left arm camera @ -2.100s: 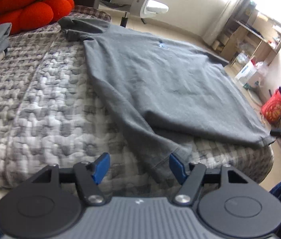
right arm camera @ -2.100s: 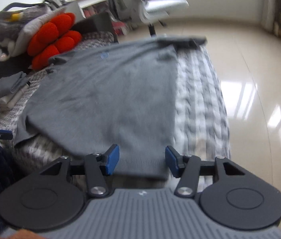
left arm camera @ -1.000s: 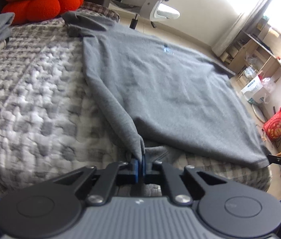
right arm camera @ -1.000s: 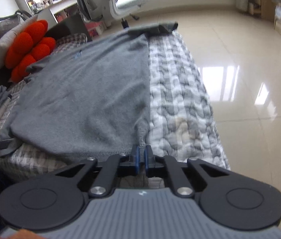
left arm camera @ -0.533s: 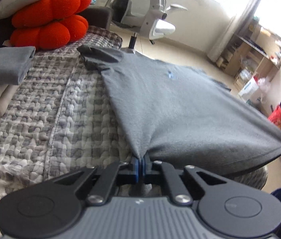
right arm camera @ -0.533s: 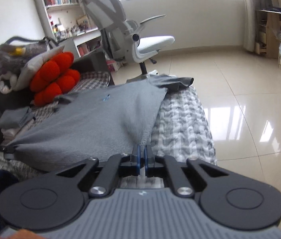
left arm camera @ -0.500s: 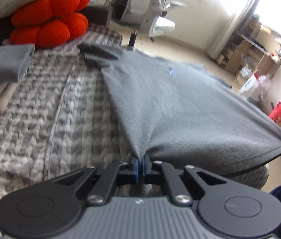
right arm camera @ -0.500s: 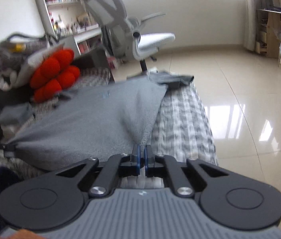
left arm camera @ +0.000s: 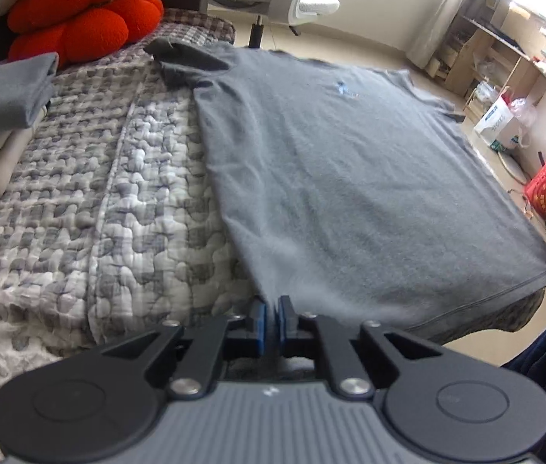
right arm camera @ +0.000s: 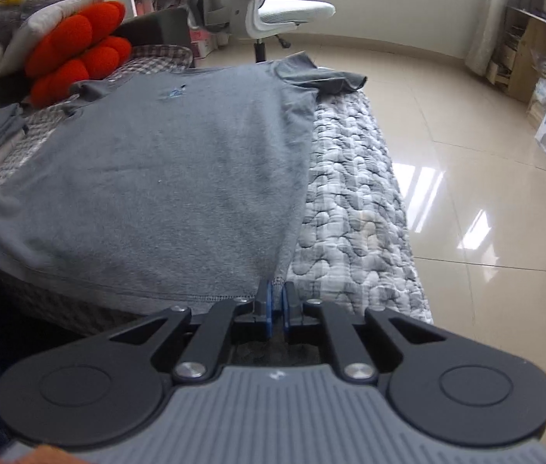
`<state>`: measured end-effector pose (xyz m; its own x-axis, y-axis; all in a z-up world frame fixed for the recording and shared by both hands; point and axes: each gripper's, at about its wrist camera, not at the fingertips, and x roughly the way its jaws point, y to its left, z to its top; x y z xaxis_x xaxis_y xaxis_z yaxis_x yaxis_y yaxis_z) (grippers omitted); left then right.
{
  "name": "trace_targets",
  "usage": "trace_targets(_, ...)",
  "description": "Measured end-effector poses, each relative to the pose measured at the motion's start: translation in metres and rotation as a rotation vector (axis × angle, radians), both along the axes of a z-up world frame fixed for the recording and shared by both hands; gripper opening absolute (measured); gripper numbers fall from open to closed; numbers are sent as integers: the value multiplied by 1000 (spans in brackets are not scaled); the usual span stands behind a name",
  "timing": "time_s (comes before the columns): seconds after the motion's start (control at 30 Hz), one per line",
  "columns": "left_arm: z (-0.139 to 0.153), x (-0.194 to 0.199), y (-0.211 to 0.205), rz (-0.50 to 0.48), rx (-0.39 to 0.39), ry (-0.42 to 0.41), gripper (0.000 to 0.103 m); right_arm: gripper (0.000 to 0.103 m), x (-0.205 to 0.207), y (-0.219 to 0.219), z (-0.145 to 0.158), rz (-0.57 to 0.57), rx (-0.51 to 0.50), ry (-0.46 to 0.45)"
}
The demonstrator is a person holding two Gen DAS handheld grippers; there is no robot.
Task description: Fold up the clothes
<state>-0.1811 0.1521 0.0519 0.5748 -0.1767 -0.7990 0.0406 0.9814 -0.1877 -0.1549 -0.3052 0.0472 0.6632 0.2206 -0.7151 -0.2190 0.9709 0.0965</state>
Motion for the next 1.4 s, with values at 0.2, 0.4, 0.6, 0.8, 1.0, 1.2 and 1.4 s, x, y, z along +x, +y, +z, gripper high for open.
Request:
trace_targets(0.2,15,-1,14,37,13,-58,21,12,2,-3,3,-20,-11,-5)
trace_targets(0.4,34,28,8,55,-20,-147,39,13,29,11,10,-10,37,-45)
trace_targets(0.6,57,83,-15,165,-75,-239,54,14,86,24,13,-43,125,-55)
trace_targets(0.8,45,156,-36,271,-4,-221,61,29,157,15,7,-122,283,9)
trace_targets(1.0,4,219,-30,350,3,-139,61,38,213,10,-11,-177,370,96)
trace_targets(1.2,-29,246,-19,344,60,-134,61,43,254,-5,-24,-256,429,71)
trace_targets(1.4,-34,262,-8,406,96,-180,62,45,301,-27,-37,-384,527,45)
